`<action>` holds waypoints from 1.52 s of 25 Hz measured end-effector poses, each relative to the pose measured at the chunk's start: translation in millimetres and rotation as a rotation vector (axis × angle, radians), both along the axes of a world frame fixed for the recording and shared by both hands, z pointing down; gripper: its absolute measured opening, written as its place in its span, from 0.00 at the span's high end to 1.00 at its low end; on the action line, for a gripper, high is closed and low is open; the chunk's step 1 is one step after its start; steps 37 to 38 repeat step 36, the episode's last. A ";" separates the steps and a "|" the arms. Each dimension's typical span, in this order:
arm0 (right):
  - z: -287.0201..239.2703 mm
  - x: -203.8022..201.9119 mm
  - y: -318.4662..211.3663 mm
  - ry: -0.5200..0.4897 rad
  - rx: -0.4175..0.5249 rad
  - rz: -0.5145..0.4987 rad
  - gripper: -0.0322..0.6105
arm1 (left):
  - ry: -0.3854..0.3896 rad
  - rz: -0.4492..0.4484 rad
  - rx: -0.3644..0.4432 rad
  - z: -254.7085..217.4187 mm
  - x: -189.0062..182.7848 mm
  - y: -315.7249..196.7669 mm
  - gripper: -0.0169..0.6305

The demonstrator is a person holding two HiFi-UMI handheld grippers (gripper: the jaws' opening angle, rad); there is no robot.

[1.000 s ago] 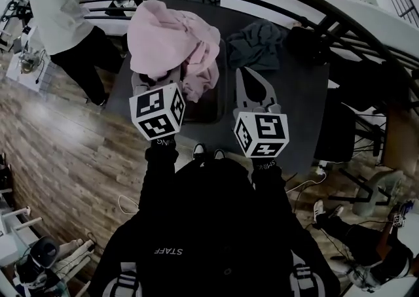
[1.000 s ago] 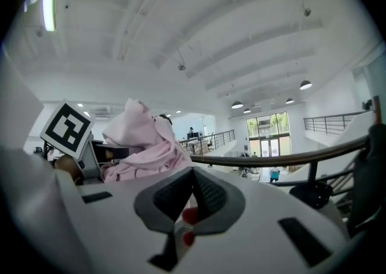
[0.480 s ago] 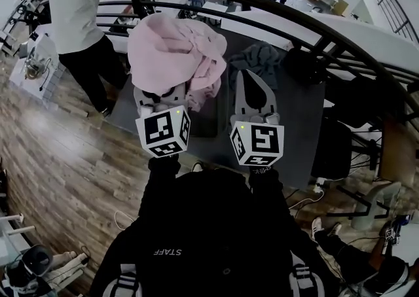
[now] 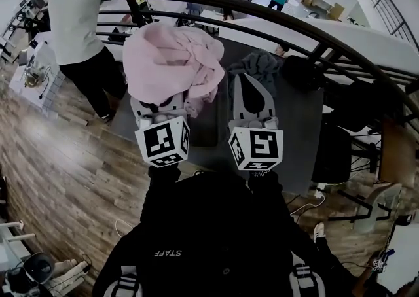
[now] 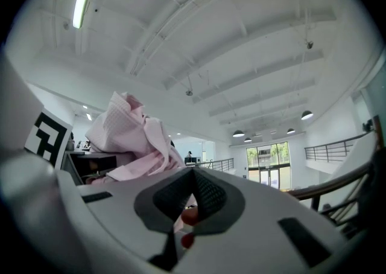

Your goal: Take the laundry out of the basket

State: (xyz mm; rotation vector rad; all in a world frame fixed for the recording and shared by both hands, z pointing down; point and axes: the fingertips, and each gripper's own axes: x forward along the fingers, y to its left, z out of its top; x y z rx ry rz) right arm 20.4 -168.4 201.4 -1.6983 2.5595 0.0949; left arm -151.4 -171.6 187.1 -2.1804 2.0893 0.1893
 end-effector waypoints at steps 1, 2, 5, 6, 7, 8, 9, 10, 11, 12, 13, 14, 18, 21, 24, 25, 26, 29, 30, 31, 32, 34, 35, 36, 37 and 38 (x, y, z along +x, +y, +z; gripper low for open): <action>-0.8 0.7 0.6 -0.002 0.004 -0.001 0.93 | -0.001 -0.003 0.004 -1.3 0.1 1.1 0.57; -1.5 1.1 1.4 -0.003 0.007 -0.001 0.93 | -0.002 -0.005 0.007 -2.7 0.3 2.2 0.57; -3.2 0.6 3.1 -0.005 0.012 -0.001 0.93 | -0.008 -0.003 0.010 -6.3 0.8 4.2 0.56; -3.9 -0.2 3.4 -0.005 0.013 -0.002 0.93 | -0.010 -0.002 0.008 -7.0 0.8 4.3 0.56; -4.4 -1.2 3.4 -0.005 0.014 -0.003 0.93 | -0.011 -0.001 0.007 -7.4 0.6 4.2 0.56; -4.8 -2.2 3.1 -0.004 0.014 -0.003 0.93 | -0.011 0.000 0.006 -7.5 0.4 4.0 0.56; -5.0 -3.0 2.4 -0.002 0.015 -0.004 0.93 | -0.010 0.002 0.006 -7.5 0.1 3.4 0.56; -5.0 -3.6 1.5 -0.001 0.016 -0.004 0.93 | -0.010 0.003 0.006 -7.4 -0.1 2.5 0.56; -4.7 -3.8 0.6 0.000 0.017 -0.003 0.93 | -0.010 0.005 0.005 -7.1 -0.2 1.5 0.56; -4.4 -3.6 -0.1 0.001 0.017 -0.001 0.93 | -0.010 0.006 0.004 -6.6 -0.3 0.8 0.56; -3.9 -3.1 -0.6 0.002 0.016 0.001 0.93 | -0.011 0.006 0.003 -6.2 -0.2 0.3 0.56; -3.4 -2.3 -0.8 0.002 0.015 0.003 0.93 | -0.011 0.006 0.002 -5.7 -0.1 0.0 0.56; -3.1 -1.5 -1.1 0.007 0.017 0.005 0.93 | -0.012 0.005 0.005 -5.5 -0.8 -0.7 0.56; -4.9 -5.1 -1.4 0.012 0.019 0.003 0.93 | -0.014 0.007 0.005 -7.1 -3.3 -2.0 0.56; -4.6 -5.8 -2.1 0.014 0.018 0.004 0.93 | -0.016 0.009 0.001 -6.5 -3.2 -2.8 0.56; -3.5 -5.2 -2.3 0.014 0.019 0.005 0.93 | -0.017 0.009 0.001 -5.3 -2.5 -3.1 0.56; -2.2 -4.6 -2.4 0.014 0.020 0.005 0.93 | -0.019 0.009 0.001 -3.7 -1.8 -3.2 0.56; -0.2 -3.3 -2.6 0.014 0.020 0.006 0.93 | -0.021 0.006 -0.002 -1.3 -1.2 -3.6 0.56; -0.4 -3.0 -2.7 0.015 0.019 0.006 0.93 | -0.020 0.004 -0.004 -1.1 -1.2 -3.8 0.56; -0.8 -2.6 -2.9 0.015 0.019 0.007 0.93 | -0.019 0.003 -0.006 -1.1 -1.2 -4.1 0.56; -1.2 -2.4 -3.3 0.015 0.020 0.007 0.93 | -0.018 0.002 -0.007 -1.2 -1.1 -4.5 0.56; -2.7 -1.6 -4.4 0.015 0.022 0.007 0.93 | -0.019 0.000 -0.008 -2.0 -0.4 -5.7 0.56; -3.5 -1.1 -5.0 0.015 0.023 0.008 0.93 | -0.020 -0.001 -0.009 -2.5 0.1 -6.3 0.56; -4.5 -0.5 -5.5 0.015 0.025 0.009 0.93 | -0.021 -0.002 -0.010 -3.0 0.7 -7.0 0.56; -4.5 -0.5 -5.5 0.015 0.025 0.009 0.93 | -0.021 -0.002 -0.010 -3.0 0.7 -7.0 0.56; -4.5 -0.5 -5.5 0.015 0.025 0.009 0.93 | -0.021 -0.002 -0.010 -3.0 0.7 -7.0 0.56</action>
